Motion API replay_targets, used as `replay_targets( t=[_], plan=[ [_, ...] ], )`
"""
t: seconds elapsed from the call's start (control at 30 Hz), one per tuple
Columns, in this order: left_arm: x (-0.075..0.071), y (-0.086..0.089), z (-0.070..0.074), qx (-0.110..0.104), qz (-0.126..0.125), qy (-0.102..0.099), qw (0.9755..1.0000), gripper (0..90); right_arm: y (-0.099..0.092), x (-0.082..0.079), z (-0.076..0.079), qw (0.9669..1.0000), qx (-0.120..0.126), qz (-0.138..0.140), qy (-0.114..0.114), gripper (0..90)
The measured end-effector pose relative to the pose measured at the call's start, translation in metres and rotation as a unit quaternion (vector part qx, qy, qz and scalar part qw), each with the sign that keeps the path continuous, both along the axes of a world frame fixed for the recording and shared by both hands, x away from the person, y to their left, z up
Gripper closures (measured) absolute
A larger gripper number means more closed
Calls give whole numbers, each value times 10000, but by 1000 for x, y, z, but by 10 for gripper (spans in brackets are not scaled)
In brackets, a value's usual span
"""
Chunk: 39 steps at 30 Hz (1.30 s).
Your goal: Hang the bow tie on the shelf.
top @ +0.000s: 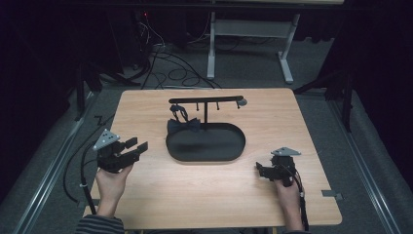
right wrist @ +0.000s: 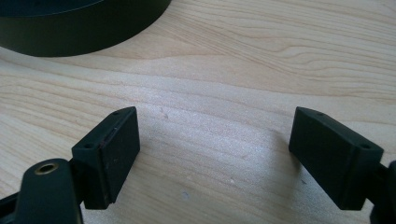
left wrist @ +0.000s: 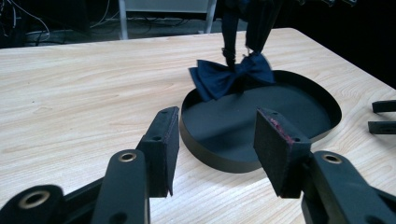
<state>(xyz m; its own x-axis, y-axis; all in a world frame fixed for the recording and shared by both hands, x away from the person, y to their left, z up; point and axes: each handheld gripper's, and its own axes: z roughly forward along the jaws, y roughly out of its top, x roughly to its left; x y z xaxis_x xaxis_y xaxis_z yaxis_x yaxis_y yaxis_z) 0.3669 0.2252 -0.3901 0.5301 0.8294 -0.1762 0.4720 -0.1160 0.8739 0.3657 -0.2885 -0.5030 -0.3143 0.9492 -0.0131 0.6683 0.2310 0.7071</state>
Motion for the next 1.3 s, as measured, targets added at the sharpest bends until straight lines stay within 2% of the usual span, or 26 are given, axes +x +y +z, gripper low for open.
replay_targets(
  t=[0.2,0.7,1.0,1.3],
  plan=[
    [-4,-1,-6,-14,-14,74,10000,506,0,0,0,10000,4,-4,4,174],
    [-14,0,-13,-84,-24,118,9999,495,0,0,0,10000,10,13,3,175],
    [-15,-2,-24,-76,-62,287,9995,481,0,0,0,10000,11,14,1,174],
    [-18,-3,-30,-68,-67,352,9993,473,0,0,0,10000,11,12,2,174]
  ],
)
